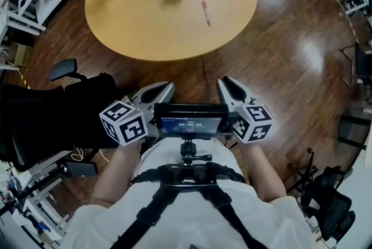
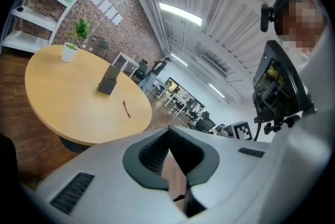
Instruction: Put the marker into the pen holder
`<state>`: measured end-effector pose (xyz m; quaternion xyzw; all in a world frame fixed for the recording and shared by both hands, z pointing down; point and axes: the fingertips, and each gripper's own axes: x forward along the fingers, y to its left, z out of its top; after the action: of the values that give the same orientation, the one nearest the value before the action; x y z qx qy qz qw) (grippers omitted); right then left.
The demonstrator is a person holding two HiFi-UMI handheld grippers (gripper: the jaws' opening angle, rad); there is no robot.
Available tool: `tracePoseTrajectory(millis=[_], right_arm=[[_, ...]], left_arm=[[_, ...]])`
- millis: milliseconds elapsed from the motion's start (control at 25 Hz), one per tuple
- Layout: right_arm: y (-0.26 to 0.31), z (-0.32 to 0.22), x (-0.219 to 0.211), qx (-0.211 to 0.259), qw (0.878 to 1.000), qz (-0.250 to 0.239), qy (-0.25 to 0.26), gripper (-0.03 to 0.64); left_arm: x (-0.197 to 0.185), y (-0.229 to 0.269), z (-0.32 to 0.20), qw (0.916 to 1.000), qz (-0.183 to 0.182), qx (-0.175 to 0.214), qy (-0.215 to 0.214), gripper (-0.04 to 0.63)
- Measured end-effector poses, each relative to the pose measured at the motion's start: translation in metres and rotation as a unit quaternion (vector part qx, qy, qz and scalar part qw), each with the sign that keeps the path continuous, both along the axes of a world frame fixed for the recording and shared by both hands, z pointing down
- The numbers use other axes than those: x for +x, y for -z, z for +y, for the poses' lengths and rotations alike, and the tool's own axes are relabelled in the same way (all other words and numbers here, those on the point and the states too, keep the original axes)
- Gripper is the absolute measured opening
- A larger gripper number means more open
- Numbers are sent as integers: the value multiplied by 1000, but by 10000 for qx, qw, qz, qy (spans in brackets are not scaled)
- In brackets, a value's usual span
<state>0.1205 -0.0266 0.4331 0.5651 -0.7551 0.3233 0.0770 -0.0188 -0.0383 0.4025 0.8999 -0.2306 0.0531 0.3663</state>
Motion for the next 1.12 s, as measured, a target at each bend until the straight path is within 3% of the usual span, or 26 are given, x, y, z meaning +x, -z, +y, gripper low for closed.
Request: tracePoseTrajectory(millis=[520,1120], right_arm=[[7,-113,-24,-196,9989,163,-386,91],[-5,-184,-2,-295,9957,632,-615,91]], left_arm=[[-30,9,-117,9989,-17,-134,-452,-8],[-52,4,-164,9978,73,-209,-620,-8]])
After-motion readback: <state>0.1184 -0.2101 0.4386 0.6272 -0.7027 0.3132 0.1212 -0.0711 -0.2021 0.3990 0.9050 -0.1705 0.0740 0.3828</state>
